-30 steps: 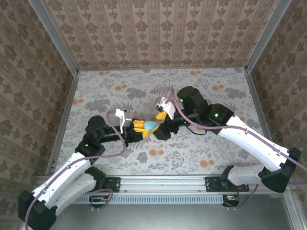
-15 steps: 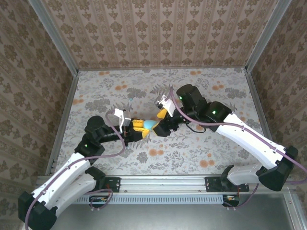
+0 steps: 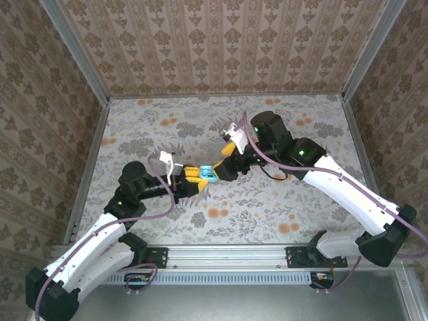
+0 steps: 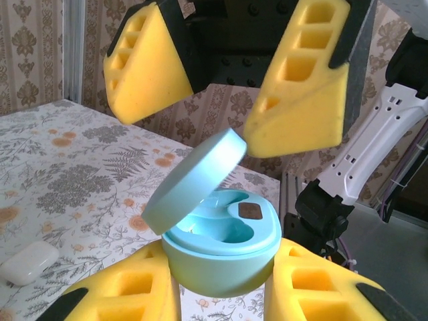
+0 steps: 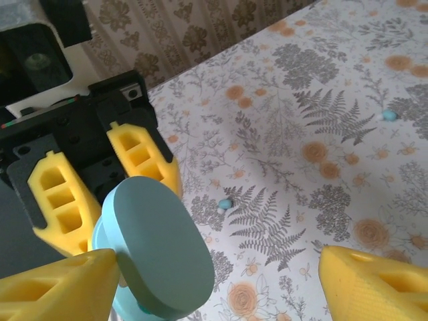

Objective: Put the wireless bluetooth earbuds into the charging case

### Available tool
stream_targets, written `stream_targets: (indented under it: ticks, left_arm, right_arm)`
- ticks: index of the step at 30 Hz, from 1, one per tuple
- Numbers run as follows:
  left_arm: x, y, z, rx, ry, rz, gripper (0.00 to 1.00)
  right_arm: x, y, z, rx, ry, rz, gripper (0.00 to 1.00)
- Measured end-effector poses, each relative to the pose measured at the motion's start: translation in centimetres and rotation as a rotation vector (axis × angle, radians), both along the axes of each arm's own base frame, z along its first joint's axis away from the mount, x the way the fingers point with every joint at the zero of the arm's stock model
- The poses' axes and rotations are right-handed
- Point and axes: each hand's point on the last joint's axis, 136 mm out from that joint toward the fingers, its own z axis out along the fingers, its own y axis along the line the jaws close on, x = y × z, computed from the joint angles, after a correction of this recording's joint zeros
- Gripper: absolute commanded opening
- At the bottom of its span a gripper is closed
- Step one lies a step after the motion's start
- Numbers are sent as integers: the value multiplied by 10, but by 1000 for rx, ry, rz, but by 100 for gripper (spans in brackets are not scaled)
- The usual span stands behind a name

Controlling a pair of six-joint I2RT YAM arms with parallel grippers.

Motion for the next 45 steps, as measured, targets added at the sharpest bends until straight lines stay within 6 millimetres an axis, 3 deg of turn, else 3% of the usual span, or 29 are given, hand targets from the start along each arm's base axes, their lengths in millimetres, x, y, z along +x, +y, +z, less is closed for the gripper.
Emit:
stream_targets:
  ticks: [7,16,22,29,33,36,45]
  left_arm:
    - [-4,3,7,-16,-22,-1,26]
    - [-2,5,7,-14,-21,26,26]
    - [7,16,-3,26,0,105,28]
    - [13,36,-1,37,-25,216,27]
    - [13,48,0,46,-45,275,26]
    - [11,56,-2,61,-64,318,26]
    - [8,74,-9,115,-100,409,25]
  right_arm:
    - [19,-5,-8,-18,18,-88,78]
    - [21,-5,-10,-8,60,-118,79]
    - [20,-14,8,46,81,-171,81]
    - [36,-30,29,89,98,-324,81]
    - [49,-34,14,51,148,-415,76]
    - [68,-25,-7,13,215,-469,73]
    - [134,23,-111,-157,443,-652,64]
